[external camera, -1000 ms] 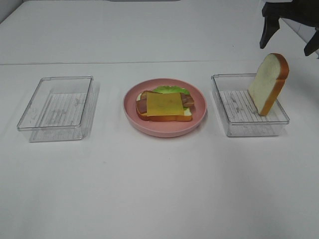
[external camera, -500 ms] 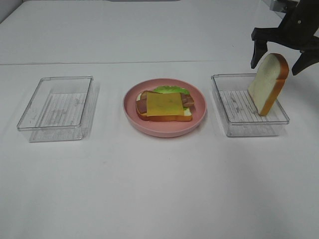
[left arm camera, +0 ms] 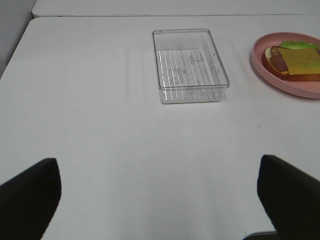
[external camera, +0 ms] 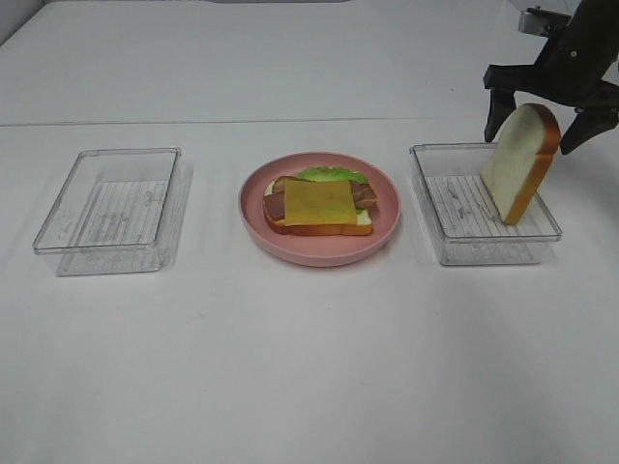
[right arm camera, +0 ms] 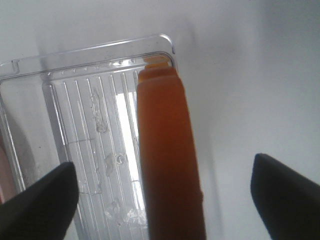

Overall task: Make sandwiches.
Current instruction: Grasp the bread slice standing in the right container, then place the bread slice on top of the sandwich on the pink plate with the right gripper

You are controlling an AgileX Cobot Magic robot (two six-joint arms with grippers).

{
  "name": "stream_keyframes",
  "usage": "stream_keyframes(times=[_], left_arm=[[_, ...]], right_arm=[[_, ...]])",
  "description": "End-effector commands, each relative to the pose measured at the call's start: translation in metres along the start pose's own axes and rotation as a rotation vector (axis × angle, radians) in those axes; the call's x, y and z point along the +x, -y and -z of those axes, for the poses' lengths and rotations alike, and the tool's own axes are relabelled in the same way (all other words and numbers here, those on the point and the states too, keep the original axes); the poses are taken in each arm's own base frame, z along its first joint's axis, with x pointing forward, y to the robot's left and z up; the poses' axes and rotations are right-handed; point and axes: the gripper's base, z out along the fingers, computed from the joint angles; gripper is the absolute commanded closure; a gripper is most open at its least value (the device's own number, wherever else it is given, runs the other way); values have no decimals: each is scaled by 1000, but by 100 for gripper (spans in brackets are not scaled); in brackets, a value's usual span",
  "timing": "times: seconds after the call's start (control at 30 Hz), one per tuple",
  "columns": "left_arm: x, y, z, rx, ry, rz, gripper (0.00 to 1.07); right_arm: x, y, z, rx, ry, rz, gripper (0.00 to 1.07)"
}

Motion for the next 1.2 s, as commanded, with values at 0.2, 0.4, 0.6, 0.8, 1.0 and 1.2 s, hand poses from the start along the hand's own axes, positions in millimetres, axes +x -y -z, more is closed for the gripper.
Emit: stream_keyframes(times=[0.2, 0.4, 0.6, 0.8, 1.0, 1.2], left_arm=[[1, 0, 3, 5, 28, -3, 4], [1, 0, 3, 5, 28, -3, 4], [1, 0, 3, 5, 28, -3, 4], [1, 0, 3, 5, 28, -3, 4], [1, 0, 3, 5, 28, -3, 4], [1, 0, 3, 5, 28, -3, 4]], right_arm=[[1, 3, -1, 23, -17, 20, 102], [1, 3, 1, 23, -12, 20, 107], [-2, 2, 2, 22, 16, 22, 107], [0, 2, 2, 22, -1, 21, 107], [2, 0, 22, 13, 9, -48, 107], [9, -3, 63, -4, 14, -63, 107]])
